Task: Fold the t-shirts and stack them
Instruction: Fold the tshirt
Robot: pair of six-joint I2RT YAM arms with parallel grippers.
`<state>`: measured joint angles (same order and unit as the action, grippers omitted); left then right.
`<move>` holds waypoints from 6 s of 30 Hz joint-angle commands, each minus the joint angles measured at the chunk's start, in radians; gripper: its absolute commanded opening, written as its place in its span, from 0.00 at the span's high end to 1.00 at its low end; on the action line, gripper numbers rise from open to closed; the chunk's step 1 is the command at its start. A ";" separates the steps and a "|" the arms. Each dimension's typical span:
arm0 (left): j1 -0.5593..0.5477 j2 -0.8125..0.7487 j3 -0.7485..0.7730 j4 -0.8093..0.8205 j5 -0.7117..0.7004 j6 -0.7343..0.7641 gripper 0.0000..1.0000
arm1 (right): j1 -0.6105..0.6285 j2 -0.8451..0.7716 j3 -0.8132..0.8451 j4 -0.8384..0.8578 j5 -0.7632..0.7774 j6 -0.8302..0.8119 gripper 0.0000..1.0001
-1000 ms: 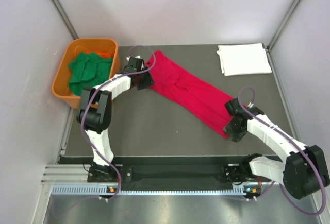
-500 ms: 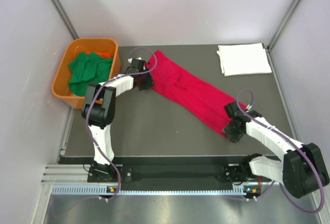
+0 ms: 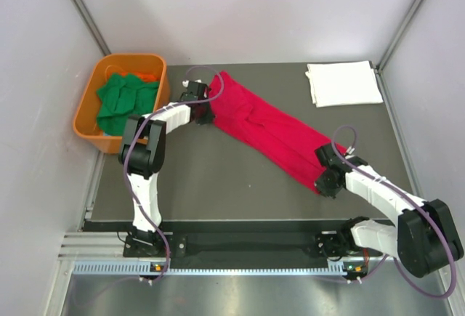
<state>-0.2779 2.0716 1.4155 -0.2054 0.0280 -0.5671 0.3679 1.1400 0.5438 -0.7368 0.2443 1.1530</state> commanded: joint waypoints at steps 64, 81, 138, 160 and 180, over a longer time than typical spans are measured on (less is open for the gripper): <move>0.013 -0.011 0.260 -0.262 -0.189 0.009 0.48 | -0.178 0.411 0.660 0.324 -0.339 -0.748 0.62; 0.048 -0.031 0.135 -0.175 -0.207 -0.096 0.43 | -0.184 0.427 0.689 0.059 -0.269 -0.677 0.60; 0.089 0.327 0.513 0.004 -0.214 -0.010 1.00 | 0.434 0.086 0.208 0.192 -0.066 -0.748 0.60; 0.112 0.340 0.497 0.054 -0.143 -0.019 1.00 | 0.463 0.221 0.216 0.131 0.001 -0.670 0.65; 0.121 0.349 0.484 0.070 -0.114 -0.027 1.00 | 0.465 0.319 0.234 0.112 0.030 -0.647 0.87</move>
<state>-0.1658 2.3989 1.9015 -0.2012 -0.0898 -0.5854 0.8162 1.4414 0.7544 -0.6262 0.2600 0.4835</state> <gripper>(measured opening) 0.012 0.158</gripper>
